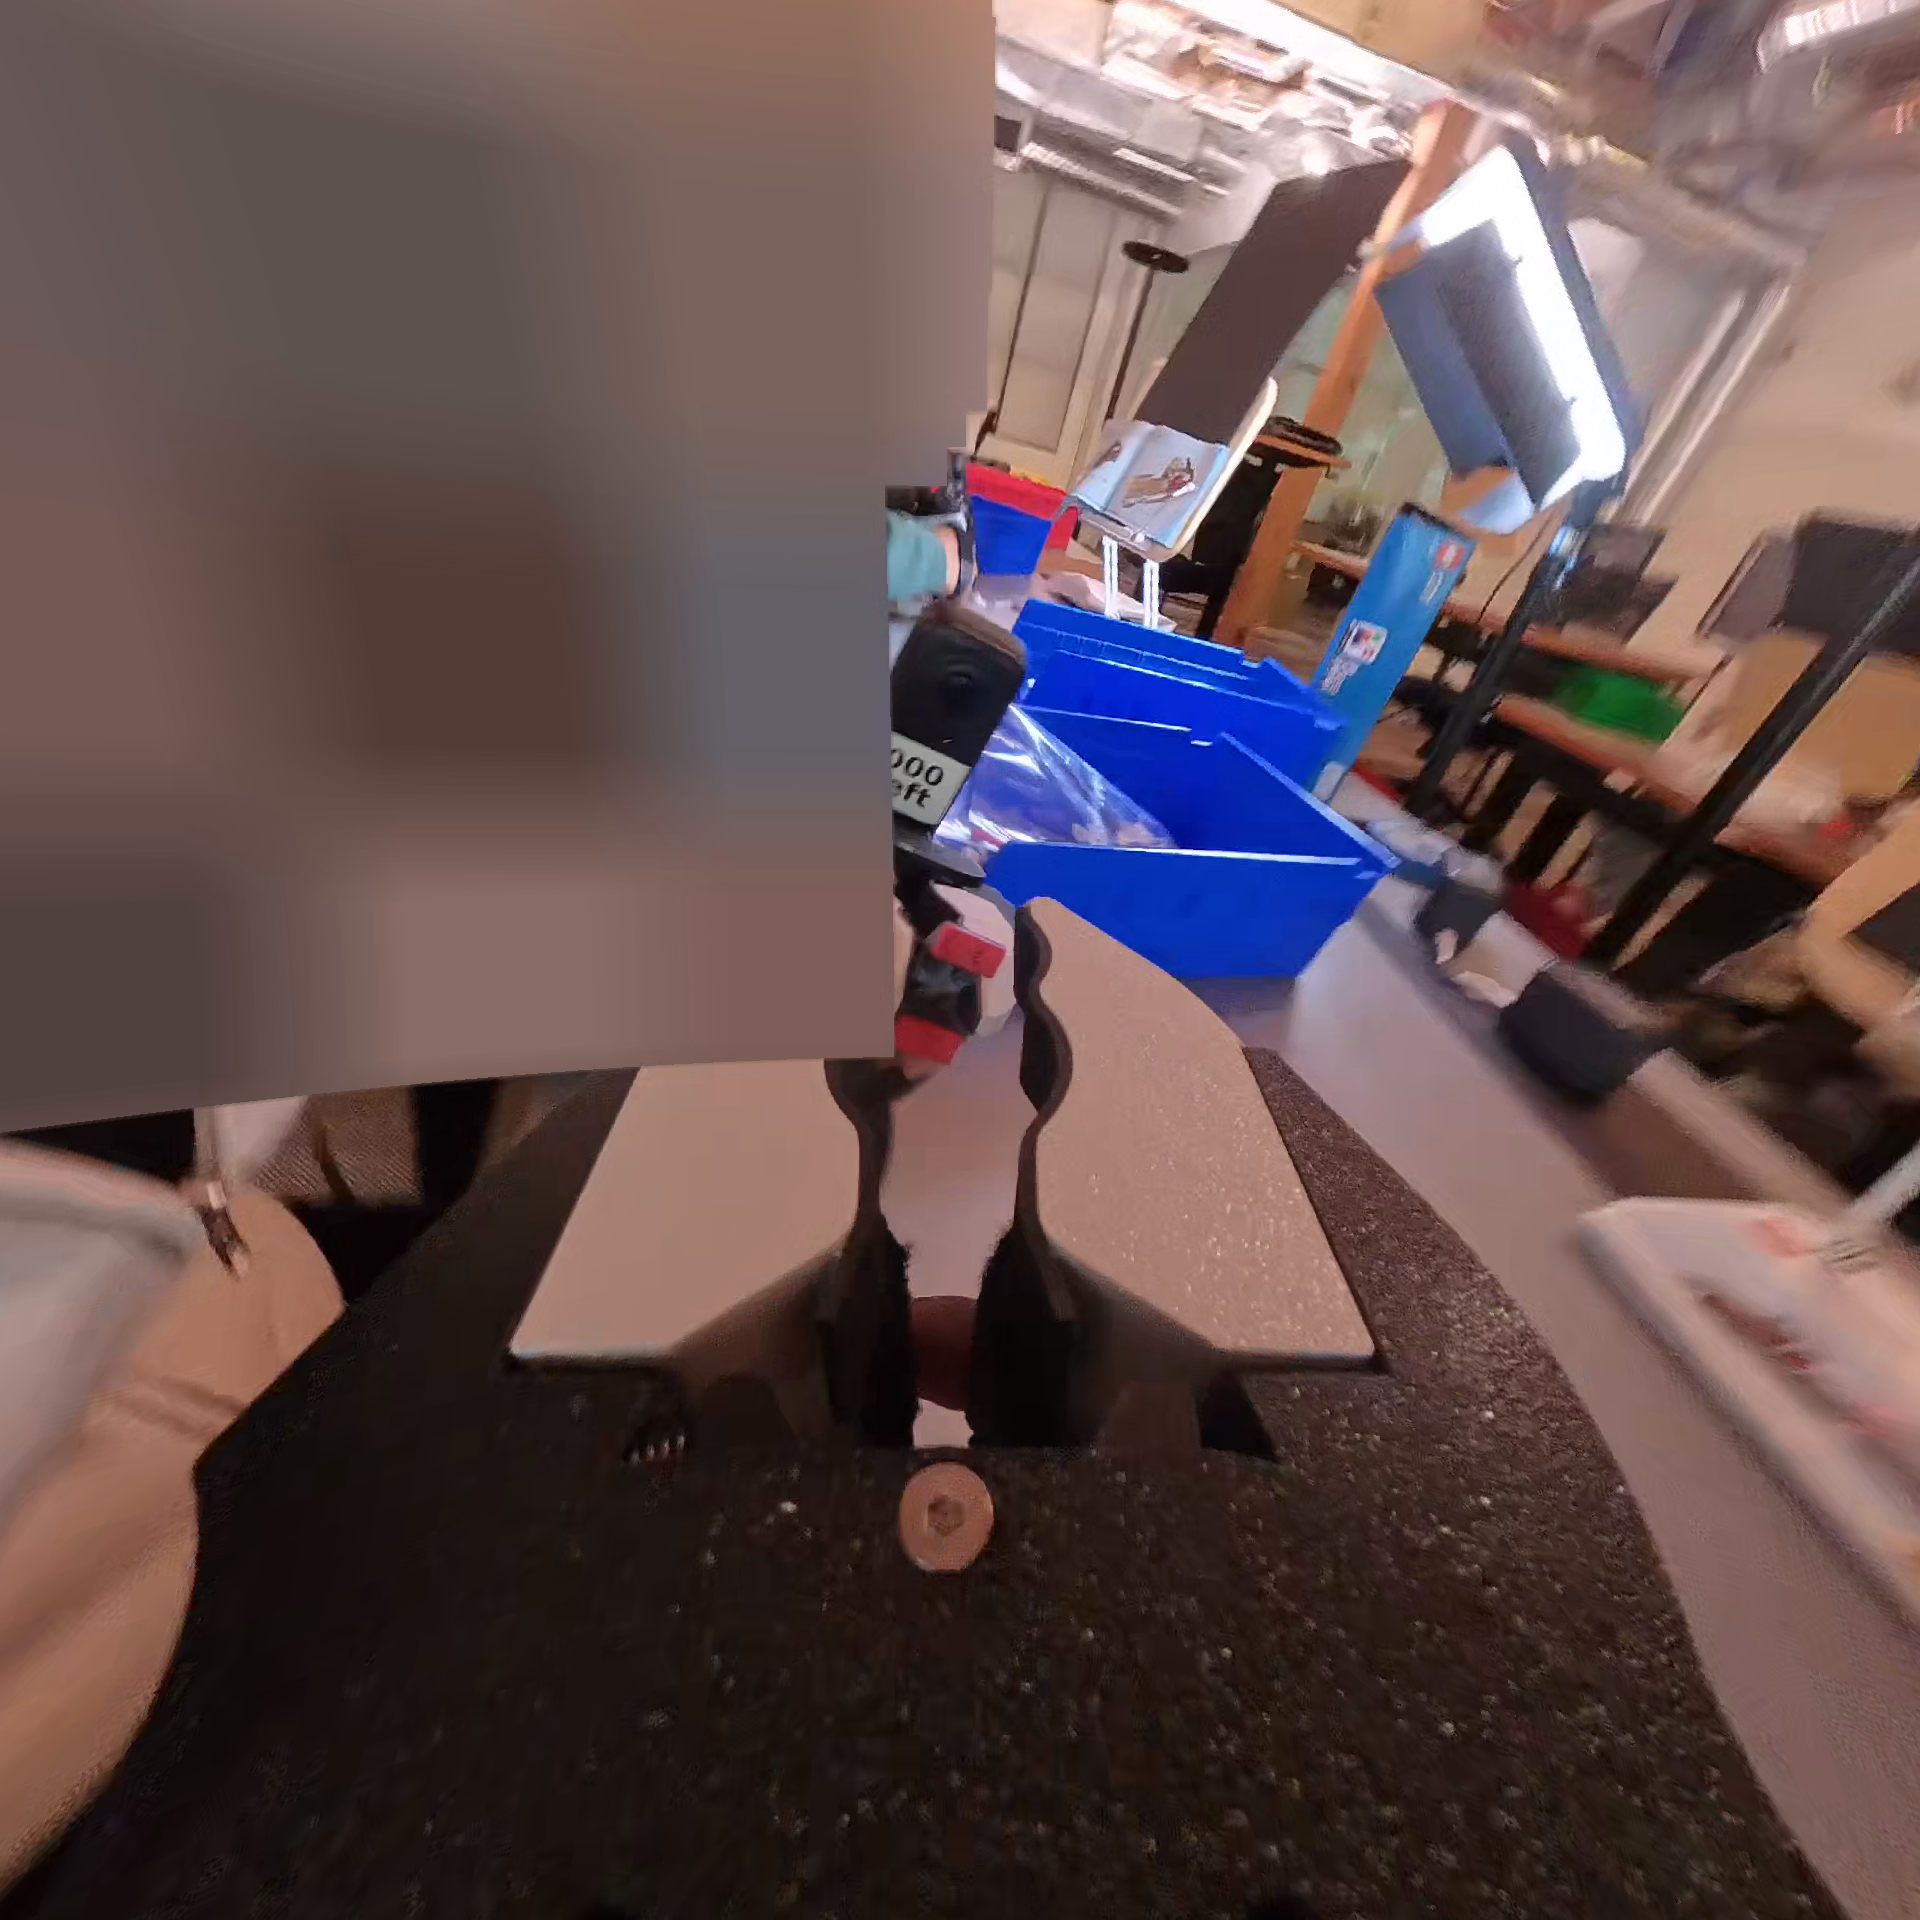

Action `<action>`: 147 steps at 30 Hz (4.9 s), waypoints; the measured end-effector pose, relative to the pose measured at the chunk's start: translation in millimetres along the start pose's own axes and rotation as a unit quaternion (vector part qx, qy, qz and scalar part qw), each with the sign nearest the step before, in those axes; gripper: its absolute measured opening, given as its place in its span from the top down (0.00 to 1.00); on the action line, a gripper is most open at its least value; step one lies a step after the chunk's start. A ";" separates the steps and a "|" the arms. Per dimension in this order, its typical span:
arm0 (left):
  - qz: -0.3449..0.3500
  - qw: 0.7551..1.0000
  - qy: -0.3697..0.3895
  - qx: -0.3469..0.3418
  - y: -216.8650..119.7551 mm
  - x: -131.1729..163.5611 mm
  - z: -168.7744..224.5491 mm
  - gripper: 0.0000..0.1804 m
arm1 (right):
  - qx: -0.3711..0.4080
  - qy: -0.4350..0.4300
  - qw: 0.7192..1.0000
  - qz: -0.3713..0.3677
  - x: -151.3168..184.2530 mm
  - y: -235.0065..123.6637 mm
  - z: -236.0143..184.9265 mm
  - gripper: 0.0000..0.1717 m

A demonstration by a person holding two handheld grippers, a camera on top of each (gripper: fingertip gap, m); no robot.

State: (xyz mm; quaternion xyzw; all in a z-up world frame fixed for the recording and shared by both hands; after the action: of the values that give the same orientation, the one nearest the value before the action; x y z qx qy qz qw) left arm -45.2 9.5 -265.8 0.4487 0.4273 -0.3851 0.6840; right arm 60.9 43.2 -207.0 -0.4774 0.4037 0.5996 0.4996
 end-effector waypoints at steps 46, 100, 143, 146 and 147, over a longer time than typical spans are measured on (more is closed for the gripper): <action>0.023 0.995 0.069 -0.064 -10.4 -11.9 -5.3 0.91 | 0.574 0.077 0.663 -0.475 85.2 -299.2 99.0 0.83; 0.129 0.986 0.109 -0.011 -25.2 -35.6 12.0 0.91 | 0.150 -0.147 0.976 -0.061 -1.5 4.4 11.6 0.91; 0.011 0.989 0.108 -0.097 -12.0 -8.9 -6.2 0.91 | 0.427 -0.075 0.860 -0.268 11.6 -209.5 86.6 0.77; -0.004 0.997 0.054 -0.055 -8.5 -2.3 -4.5 0.90 | 0.186 -0.218 0.946 -0.152 -10.1 -120.2 32.9 0.83; -0.014 0.999 0.027 -0.035 -6.8 1.2 -3.4 0.90 | 0.118 -0.243 0.954 -0.132 -9.5 -95.3 16.1 0.84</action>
State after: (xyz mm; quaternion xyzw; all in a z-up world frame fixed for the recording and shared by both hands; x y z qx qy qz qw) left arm -51.8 10.5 -269.6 0.4292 0.4651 -0.3671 0.6817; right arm 152.5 73.3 -195.0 -0.3037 0.2711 0.5745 0.7101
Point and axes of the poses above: each gripper's, where its closed fingertips meet, y out along the fingers, x out of its underside, z = x × y across the jaws, the point moved 5 cm from there along -y, back along the fingers, and after that the axes turned 7 degrees about x, right-handed, at the moved point
